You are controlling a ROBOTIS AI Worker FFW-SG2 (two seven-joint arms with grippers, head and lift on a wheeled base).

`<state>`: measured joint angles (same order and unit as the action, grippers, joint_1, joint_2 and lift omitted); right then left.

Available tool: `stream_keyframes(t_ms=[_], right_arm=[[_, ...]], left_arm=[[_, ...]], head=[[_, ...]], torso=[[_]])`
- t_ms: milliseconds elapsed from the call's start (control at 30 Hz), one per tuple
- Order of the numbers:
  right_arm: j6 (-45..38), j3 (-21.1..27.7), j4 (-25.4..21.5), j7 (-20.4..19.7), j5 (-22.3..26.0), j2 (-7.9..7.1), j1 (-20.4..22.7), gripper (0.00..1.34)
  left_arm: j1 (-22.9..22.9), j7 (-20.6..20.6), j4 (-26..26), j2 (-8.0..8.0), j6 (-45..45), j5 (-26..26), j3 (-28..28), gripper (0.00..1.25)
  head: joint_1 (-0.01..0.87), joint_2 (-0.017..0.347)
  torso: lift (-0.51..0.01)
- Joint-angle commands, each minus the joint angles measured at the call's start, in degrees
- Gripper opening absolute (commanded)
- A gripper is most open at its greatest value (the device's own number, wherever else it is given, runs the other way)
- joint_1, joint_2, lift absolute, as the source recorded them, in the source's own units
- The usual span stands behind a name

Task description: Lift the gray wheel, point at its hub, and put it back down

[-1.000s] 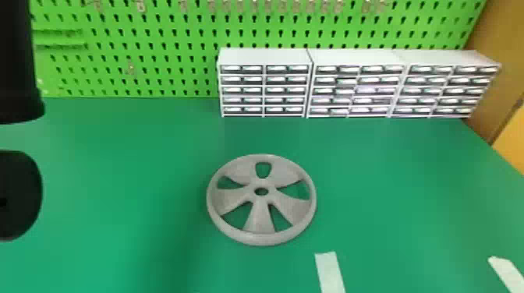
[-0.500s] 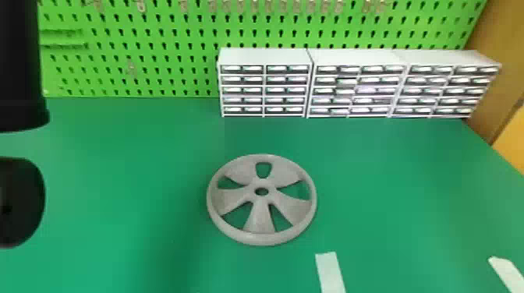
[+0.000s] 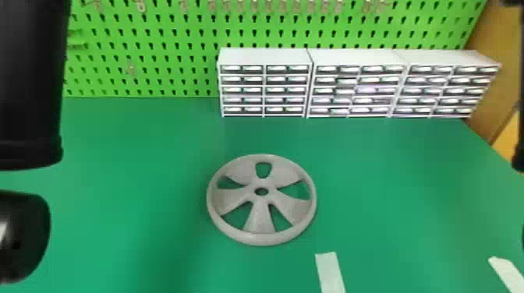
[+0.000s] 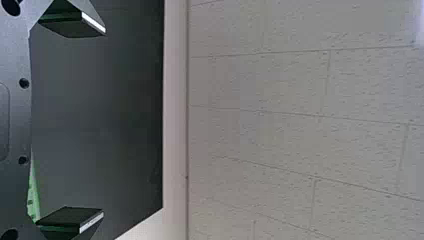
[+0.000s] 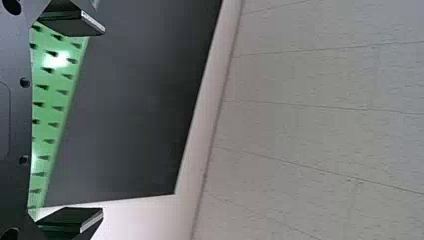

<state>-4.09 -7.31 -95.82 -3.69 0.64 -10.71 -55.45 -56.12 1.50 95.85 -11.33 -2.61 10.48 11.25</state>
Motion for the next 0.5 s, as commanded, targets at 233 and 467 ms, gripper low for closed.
stream_keyframes(t_ms=[233, 467], right_arm=[[-0.7, 0.9, 1.4, 0.0, 1.9, 1.57, 7.5, 1.30], [-1.9, 0.6, 2.2, 0.0, 3.9, 1.39, 12.0, 1.30]], left_arm=[[7.4, 0.8, 3.6, -1.86, 3.2, 0.9, 1.6, 1.22], [12.1, 1.2, 5.6, -1.94, 4.2, 1.8, 1.4, 1.22]], head=[[0.692, 0.048], [0.692, 0.048]], torso=[[-0.088], [-0.088]])
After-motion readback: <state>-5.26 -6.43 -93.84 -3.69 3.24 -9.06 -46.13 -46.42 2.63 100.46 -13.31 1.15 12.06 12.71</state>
